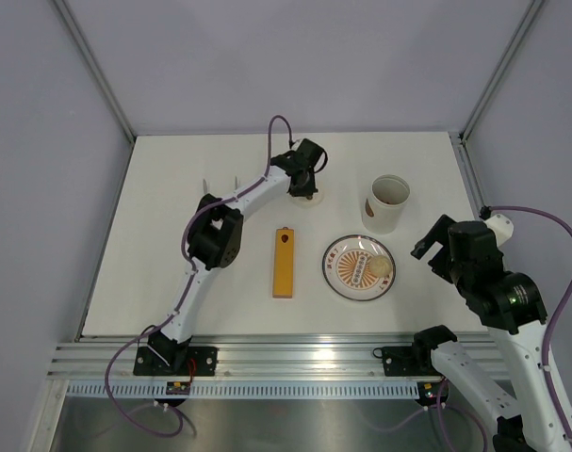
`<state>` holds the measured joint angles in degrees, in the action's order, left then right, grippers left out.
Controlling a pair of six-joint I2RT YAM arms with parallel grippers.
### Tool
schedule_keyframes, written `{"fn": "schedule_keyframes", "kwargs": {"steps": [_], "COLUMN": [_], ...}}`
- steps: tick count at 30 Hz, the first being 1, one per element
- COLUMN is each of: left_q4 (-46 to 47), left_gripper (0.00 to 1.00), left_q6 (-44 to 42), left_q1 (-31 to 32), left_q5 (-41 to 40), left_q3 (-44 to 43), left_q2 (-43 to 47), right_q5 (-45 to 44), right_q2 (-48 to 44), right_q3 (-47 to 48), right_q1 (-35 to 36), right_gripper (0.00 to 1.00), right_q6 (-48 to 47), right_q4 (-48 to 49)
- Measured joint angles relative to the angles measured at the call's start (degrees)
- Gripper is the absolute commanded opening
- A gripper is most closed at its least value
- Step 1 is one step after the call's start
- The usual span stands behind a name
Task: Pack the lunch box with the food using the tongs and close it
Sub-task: Move the box lid to the center of the board.
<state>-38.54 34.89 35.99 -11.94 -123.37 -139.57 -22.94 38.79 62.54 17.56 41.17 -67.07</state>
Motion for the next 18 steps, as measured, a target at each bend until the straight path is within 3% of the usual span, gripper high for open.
{"fn": "schedule_keyframes", "kwargs": {"steps": [7, 14, 18], "left_q4": [2.3, 2.3, 1.0], "left_gripper": [0.06, 0.15, 0.41], "left_q6": [-0.8, -0.9, -1.9], "left_q1": [1.7, 4.4, 5.6], "left_q5": [3.4, 5.7, 5.9], "left_q3": [6.4, 10.7, 11.8], "left_q2": [3.8, 6.6, 8.3], "right_q5": [0.0, 1.3, 3.0], "right_q2": [0.1, 0.9, 1.8], "right_q3": [0.0, -0.7, -0.8], "right_q1": [0.0, 0.0, 0.0], "right_gripper": [0.99, 1.00, 0.99], "right_q6": [0.0, 0.0, 0.0], "right_q4": [0.0, 1.5, 2.6]}}
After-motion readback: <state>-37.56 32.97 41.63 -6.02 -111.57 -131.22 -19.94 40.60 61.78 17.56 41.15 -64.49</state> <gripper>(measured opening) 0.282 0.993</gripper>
